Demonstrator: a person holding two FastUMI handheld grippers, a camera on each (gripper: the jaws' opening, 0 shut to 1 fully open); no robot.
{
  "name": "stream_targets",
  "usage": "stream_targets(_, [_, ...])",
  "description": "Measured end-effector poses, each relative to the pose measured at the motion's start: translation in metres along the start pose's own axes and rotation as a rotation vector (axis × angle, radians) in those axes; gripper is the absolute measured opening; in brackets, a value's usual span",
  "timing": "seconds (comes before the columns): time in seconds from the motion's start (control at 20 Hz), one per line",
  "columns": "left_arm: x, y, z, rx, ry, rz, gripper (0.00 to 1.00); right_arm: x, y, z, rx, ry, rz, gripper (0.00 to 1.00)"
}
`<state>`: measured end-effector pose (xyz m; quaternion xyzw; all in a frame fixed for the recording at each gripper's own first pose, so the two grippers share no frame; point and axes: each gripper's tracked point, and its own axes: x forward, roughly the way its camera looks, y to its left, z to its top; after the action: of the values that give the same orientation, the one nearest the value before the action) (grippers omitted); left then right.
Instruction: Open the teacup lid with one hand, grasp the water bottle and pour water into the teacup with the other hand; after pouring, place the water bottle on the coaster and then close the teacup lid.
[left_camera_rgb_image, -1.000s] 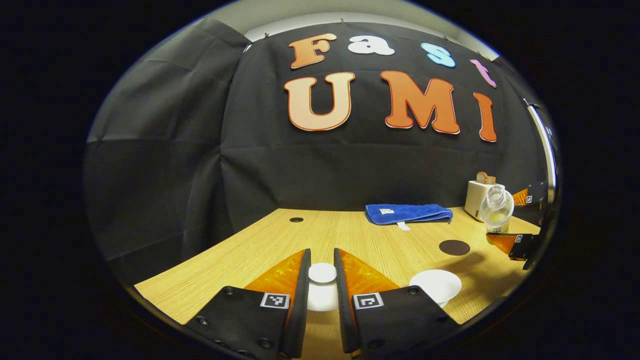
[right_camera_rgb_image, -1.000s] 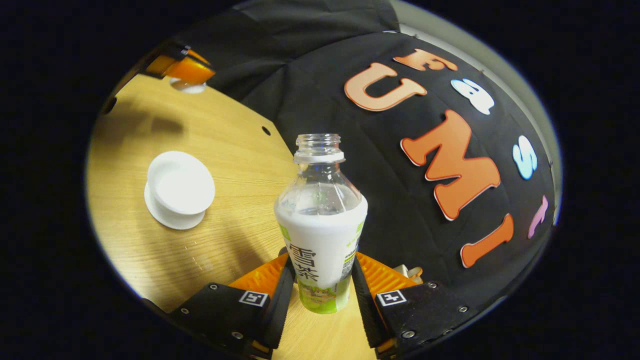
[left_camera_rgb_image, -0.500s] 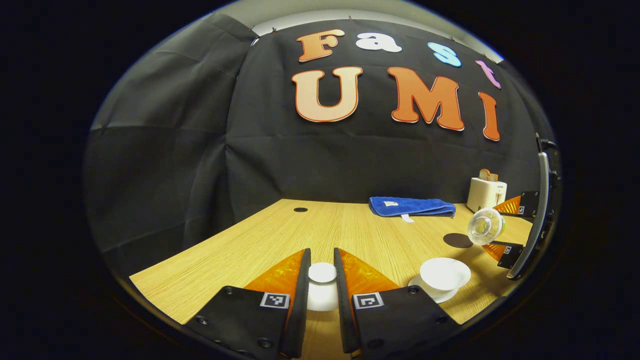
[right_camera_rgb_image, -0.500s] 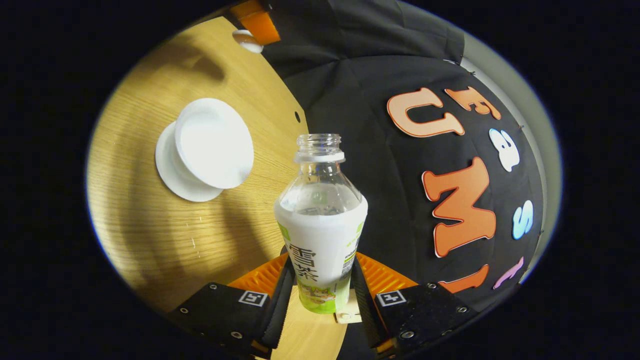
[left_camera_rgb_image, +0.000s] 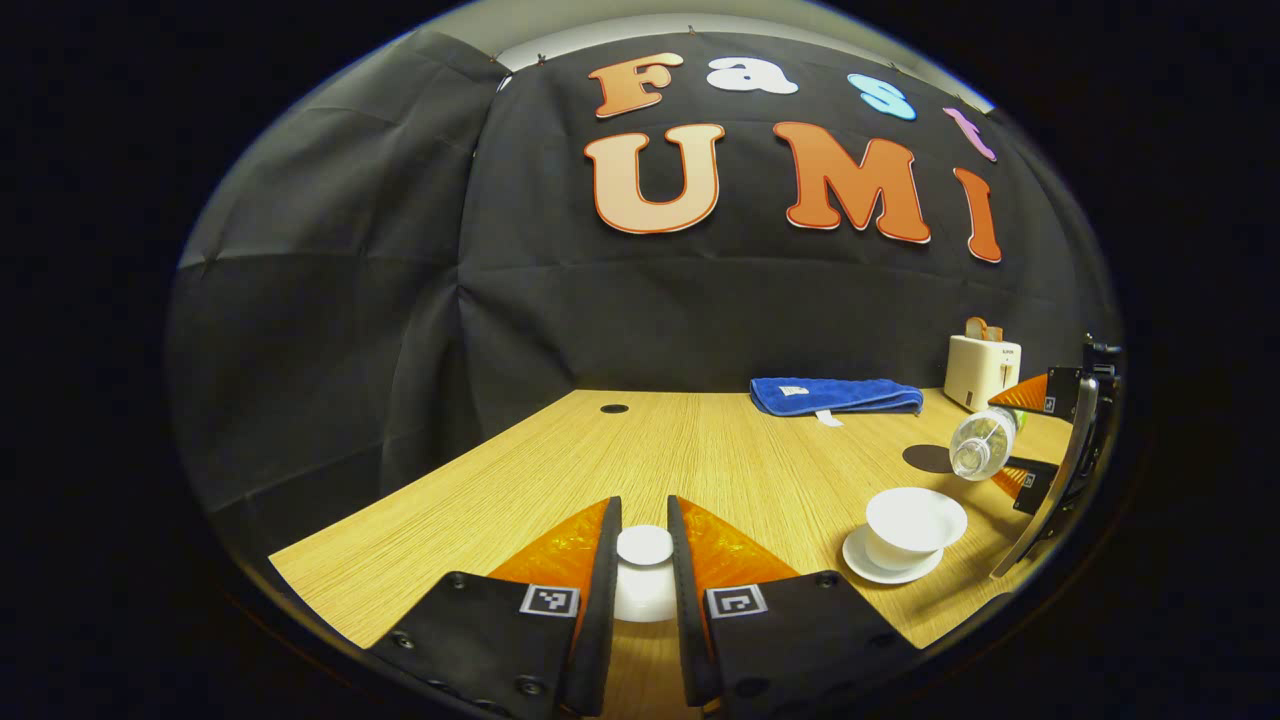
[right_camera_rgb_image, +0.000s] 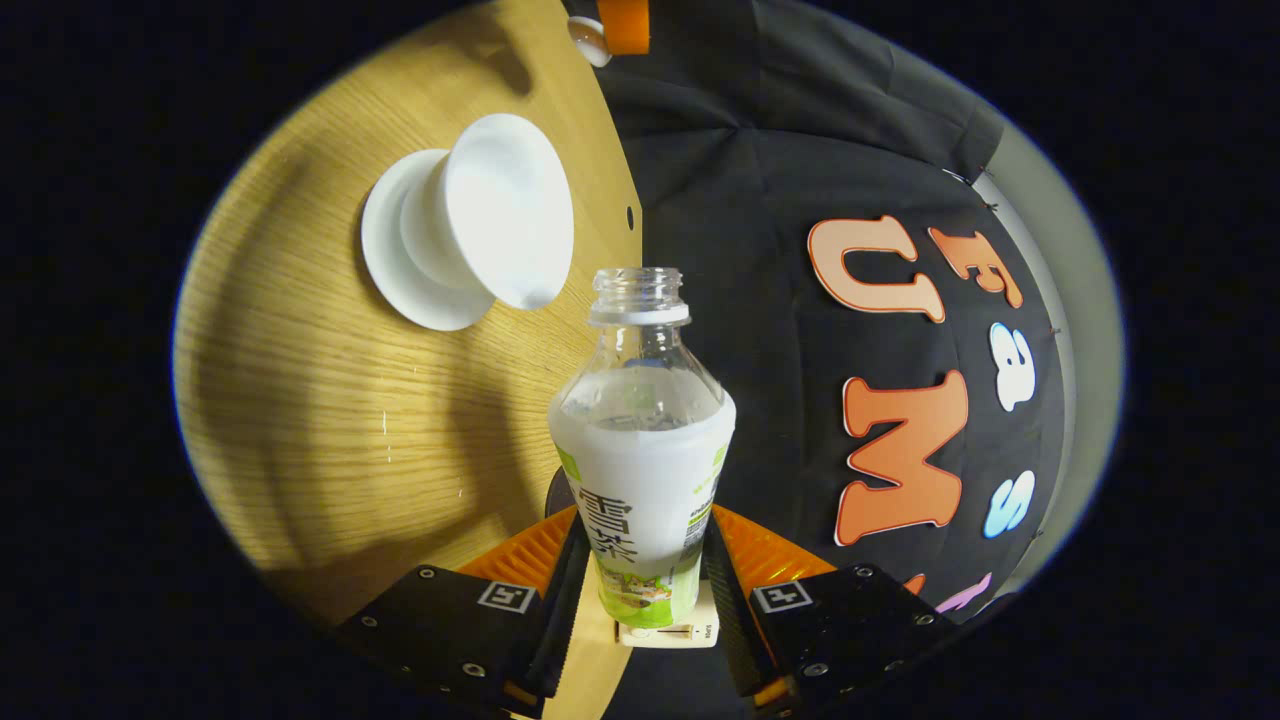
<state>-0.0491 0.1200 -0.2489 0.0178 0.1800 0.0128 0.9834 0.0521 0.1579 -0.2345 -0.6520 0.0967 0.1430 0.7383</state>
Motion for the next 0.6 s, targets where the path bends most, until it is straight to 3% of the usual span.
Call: stream_targets(0.6, [-0.004, -0.007, -0.001, 0.011, -0.004, -0.032, 0.32, 0.005, -0.024, 0.018, -0.204, -0.088, -0.076, 0.64])
